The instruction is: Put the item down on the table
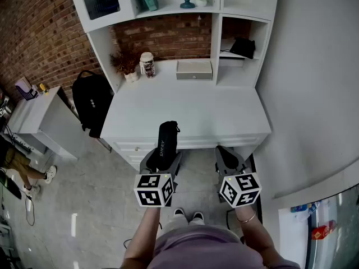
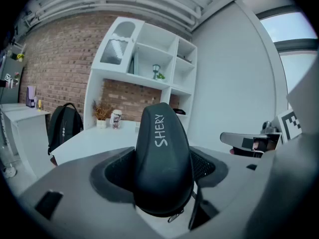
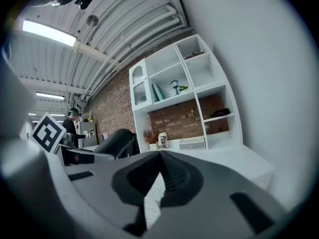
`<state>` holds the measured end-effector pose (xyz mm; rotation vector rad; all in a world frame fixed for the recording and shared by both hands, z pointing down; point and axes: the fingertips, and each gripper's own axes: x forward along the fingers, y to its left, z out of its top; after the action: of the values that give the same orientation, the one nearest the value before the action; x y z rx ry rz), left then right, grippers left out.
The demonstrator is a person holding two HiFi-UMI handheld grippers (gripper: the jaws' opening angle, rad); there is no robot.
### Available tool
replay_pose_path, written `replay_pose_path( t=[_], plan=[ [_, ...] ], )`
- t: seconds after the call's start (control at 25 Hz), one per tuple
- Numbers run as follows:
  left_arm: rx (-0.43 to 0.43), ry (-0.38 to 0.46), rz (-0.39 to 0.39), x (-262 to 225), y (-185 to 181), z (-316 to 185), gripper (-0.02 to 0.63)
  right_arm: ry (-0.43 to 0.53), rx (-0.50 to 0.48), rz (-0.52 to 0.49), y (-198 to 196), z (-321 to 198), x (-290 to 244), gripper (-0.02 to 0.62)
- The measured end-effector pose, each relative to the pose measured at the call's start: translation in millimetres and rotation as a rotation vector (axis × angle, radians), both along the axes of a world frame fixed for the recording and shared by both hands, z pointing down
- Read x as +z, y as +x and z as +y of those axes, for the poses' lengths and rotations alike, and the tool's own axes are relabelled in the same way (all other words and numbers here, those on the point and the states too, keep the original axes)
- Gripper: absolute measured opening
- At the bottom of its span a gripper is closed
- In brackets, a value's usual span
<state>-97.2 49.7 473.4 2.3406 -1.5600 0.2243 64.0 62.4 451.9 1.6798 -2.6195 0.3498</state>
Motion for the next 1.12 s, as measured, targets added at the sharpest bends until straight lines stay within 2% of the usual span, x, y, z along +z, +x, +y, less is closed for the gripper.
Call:
replay_pose_path(
  t=[0.84,1.12],
  plan=[
    [-0.055,0.034,-0.04,-13,23,-25,0.327,0.031,-0.025,-0.035,35,-35,-5,-0.005],
    [-0.07,0.076,-0.057,-42,23,-50,0.327,0.087,-0.053,-0.011,37,-55,-29,-0.002]
  ],
)
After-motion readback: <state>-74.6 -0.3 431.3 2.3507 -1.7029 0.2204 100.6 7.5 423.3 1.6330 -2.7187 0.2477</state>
